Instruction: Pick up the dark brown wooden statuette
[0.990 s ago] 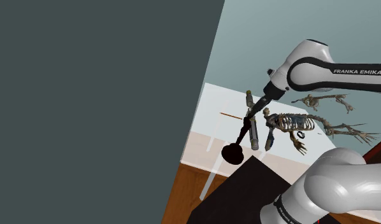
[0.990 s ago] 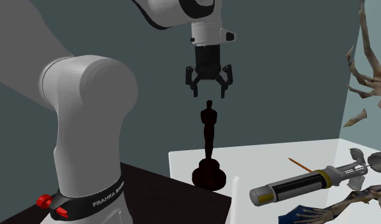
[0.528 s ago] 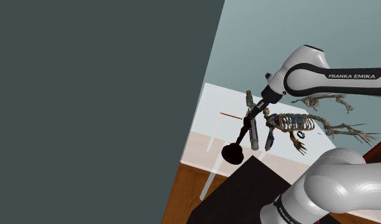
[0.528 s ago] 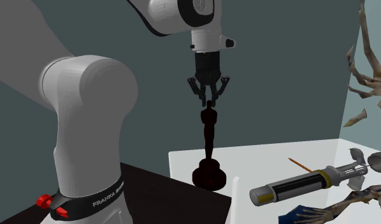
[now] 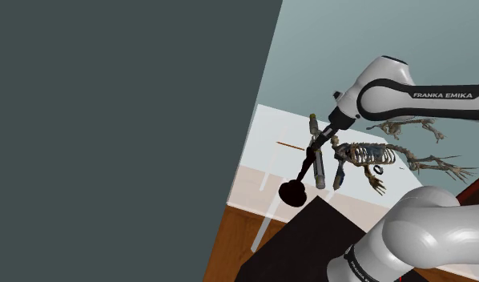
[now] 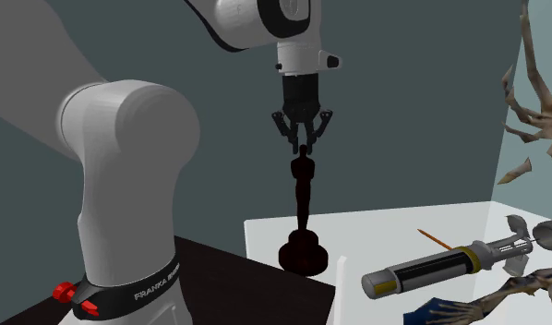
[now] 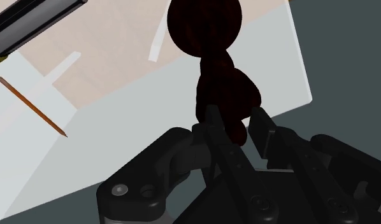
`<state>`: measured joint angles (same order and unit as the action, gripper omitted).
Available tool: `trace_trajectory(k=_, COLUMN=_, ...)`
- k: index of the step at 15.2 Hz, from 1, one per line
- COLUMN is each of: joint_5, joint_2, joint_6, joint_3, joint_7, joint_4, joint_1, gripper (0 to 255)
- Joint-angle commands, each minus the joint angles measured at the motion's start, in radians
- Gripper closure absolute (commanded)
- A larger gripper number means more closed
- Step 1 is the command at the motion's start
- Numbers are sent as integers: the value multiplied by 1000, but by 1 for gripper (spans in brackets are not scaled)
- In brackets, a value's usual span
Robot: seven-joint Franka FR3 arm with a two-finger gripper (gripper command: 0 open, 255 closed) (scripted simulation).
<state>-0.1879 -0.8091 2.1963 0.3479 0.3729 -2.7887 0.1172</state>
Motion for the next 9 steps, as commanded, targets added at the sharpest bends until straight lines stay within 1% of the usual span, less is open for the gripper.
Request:
trace_trajectory(k=1, joint_5=4, joint_2=-7, joint_6=-23, joint_3=-5, joint_7=-2, joint_4=16, joint_1=-2, gripper=255)
trace_trajectory(k=9, joint_5=23, joint_2=-33, joint_6=-142, joint_3=-30, joint_7=-8, joint_4=109, joint_1=-11, gripper=255)
